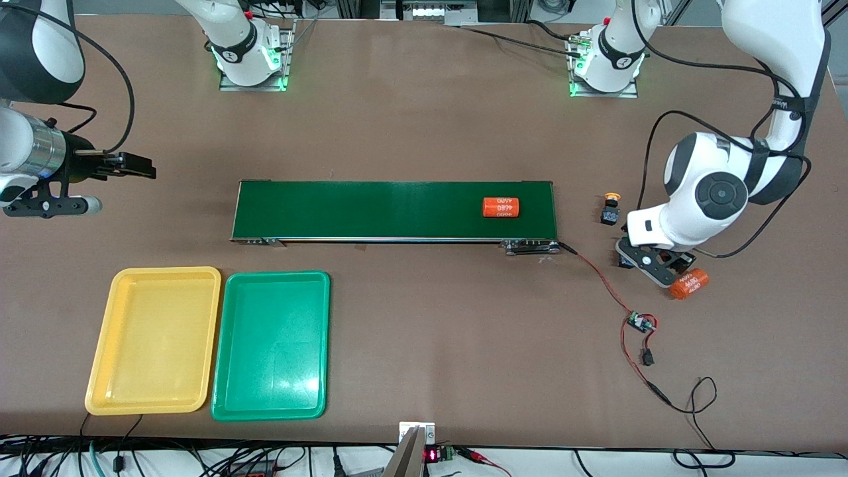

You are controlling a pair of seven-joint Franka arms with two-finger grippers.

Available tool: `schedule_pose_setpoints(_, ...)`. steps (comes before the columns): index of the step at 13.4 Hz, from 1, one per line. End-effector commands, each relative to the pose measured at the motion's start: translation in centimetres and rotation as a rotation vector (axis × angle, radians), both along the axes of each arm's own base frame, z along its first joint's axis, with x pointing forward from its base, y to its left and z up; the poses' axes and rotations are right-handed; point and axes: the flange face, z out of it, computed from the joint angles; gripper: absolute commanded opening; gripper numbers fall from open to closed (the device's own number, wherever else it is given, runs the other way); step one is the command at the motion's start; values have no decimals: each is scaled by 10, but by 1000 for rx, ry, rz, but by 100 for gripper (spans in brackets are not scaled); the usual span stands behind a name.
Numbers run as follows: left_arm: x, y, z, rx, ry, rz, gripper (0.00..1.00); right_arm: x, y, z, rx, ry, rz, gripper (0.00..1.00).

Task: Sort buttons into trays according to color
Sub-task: 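Return the left gripper and grasp a green-based black button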

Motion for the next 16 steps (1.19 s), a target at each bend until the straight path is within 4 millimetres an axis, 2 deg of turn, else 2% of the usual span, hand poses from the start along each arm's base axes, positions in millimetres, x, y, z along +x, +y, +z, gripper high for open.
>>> schedule_pose_setpoints(1,5,18,-24,-80,24,274,100,-1,0,1,5,0,10,100)
schedule_pose_setpoints(4,0,27,-57,-187,95,457,100,-1,-1,0,5,1,8,100)
schedule_pose_setpoints(5,-1,29,-67,-189,108,467,100,-1,-1,0,5,1,8,100)
schedule_pose_setpoints(7,10,30,-74,-189,102,465,100,-1,-1,0,5,1,8,100)
schedule_pose_setpoints(10,9,33,-90,-183,97,459,100,-1,-2,0,5,1,8,100)
schedule_pose_setpoints(11,8,34,-94,-180,103,460,95,-1,-2,0,5,0,8,100)
schedule_pose_setpoints(16,1,33,-106,-172,125,454,53,-1,-2,1,5,0,7,100)
